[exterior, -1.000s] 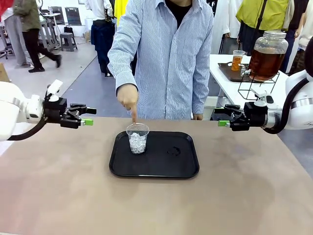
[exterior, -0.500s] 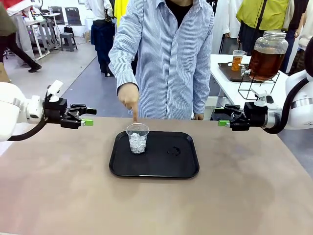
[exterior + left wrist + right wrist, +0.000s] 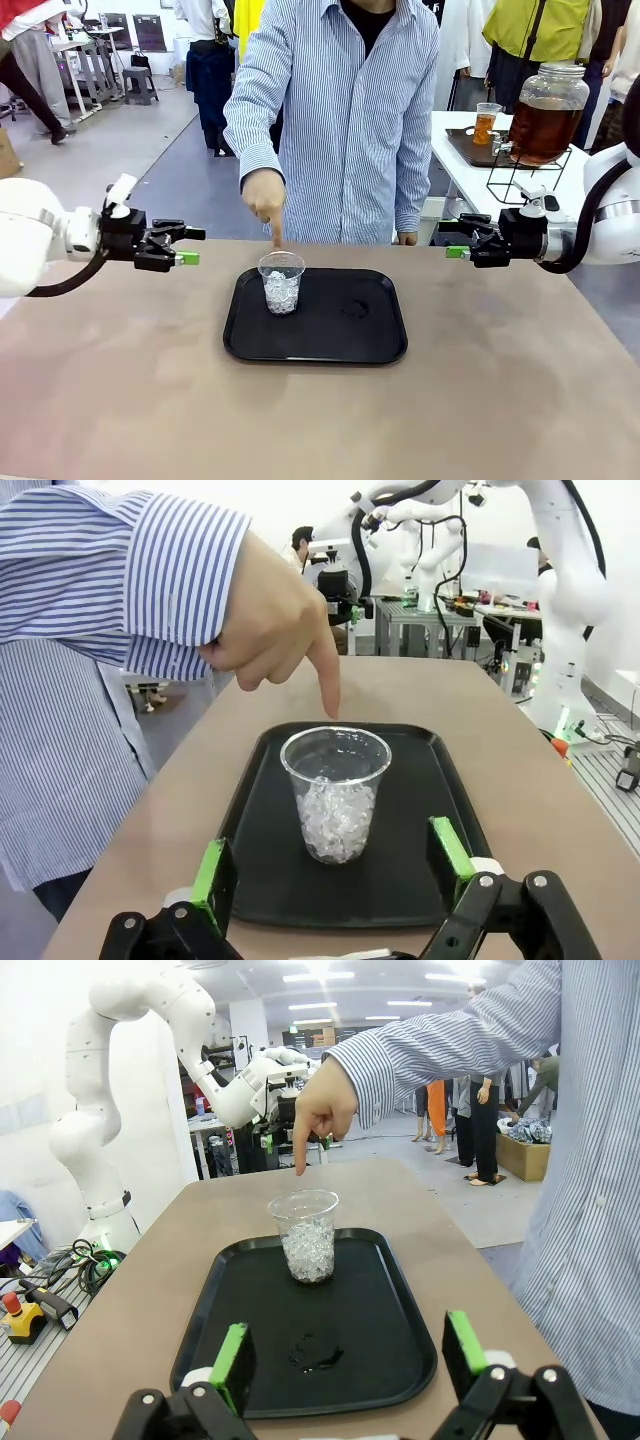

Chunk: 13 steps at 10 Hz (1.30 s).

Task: Pour the drink into the iced cup.
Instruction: Pick up the iced cup indicated by the human and present it to them.

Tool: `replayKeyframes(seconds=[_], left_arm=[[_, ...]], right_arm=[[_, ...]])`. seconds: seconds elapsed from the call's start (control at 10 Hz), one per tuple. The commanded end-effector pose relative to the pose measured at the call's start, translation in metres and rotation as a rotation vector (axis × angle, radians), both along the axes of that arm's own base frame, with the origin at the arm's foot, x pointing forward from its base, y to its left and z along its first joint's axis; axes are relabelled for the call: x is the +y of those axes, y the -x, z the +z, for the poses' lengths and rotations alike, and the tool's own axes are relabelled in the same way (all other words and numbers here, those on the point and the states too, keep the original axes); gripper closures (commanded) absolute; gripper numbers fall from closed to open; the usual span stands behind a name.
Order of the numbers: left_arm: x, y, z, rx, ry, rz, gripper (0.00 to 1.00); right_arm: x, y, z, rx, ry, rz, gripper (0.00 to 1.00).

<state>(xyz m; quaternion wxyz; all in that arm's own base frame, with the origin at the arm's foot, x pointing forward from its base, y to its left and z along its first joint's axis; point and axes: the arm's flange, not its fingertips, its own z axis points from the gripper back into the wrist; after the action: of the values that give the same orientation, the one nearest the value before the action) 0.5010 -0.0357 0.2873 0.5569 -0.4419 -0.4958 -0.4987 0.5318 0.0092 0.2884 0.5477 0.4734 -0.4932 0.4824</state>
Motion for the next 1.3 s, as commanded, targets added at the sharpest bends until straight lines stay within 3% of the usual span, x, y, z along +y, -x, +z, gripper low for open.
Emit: replayKeyframes(seconds=[0.0,0.7,1.2], left_arm=[[-0.012,-0.004,-0.01,-0.029,0.022,0.019,0.0],[-0.053,-0.012,-0.046,-0.08,-0.049,0.047,0.0],[-0.075,-0.018,-0.06,-0.061,-0.056,0.012,0.0]], right_arm=[[0.002,-0.002,0.003,-0.003,0.001,0.003,0.0],[0.002,-0.002,0.003,-0.003,0.001,0.003,0.0],[0.002,-0.002,0.003,-0.003,0.001,0.003,0.0]])
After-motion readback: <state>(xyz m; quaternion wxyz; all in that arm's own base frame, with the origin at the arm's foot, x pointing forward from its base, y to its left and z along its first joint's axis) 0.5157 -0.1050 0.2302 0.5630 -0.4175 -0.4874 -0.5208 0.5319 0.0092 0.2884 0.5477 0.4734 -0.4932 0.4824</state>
